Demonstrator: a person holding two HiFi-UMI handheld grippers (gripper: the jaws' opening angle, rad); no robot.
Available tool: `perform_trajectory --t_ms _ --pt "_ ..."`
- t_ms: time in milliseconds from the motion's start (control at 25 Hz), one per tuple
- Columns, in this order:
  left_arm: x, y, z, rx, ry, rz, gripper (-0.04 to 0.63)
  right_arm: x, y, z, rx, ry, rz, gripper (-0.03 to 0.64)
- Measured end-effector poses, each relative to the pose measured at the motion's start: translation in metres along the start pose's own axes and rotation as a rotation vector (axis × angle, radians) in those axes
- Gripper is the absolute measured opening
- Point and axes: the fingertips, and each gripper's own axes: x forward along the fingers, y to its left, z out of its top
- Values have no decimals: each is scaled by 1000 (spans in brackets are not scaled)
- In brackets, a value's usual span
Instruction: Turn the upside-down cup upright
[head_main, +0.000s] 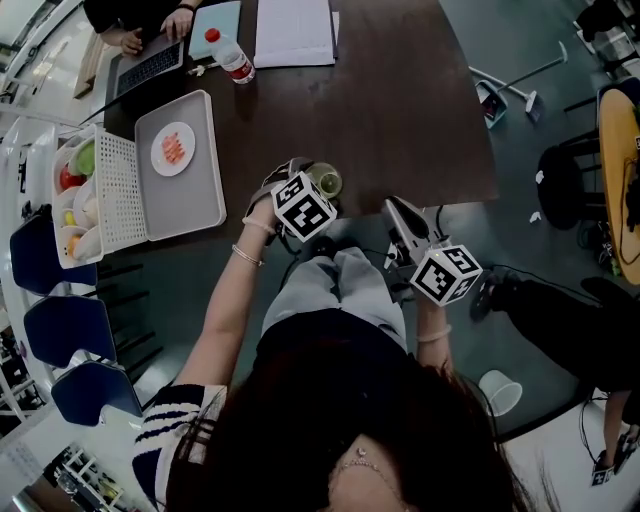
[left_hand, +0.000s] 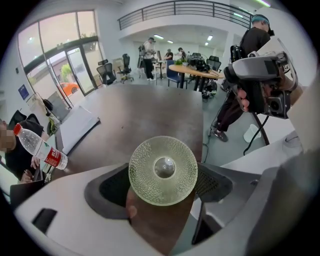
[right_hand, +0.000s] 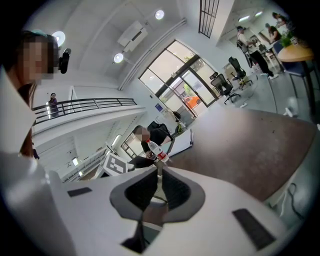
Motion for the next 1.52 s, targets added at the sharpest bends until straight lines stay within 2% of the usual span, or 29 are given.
perform_trajectory --t_ms 440,640,840,1280,1520 --pt "11 -3 4 25 1 -36 394 -6 -4 -2 22 -6 -15 38" --pt "13 -1 7 24 -22 -12 394 -7 -6 -4 35 -7 -15 37" --pt "13 -3 9 24 -34 -30 394 -7 -4 -2 44 -14 -6 37" --pt "17 -6 14 54 -9 -38 394 -15 -9 -2 69 -19 -3 35" --pt "16 -3 14 61 -18 -10 394 -15 -9 -1 78 -21 4 32"
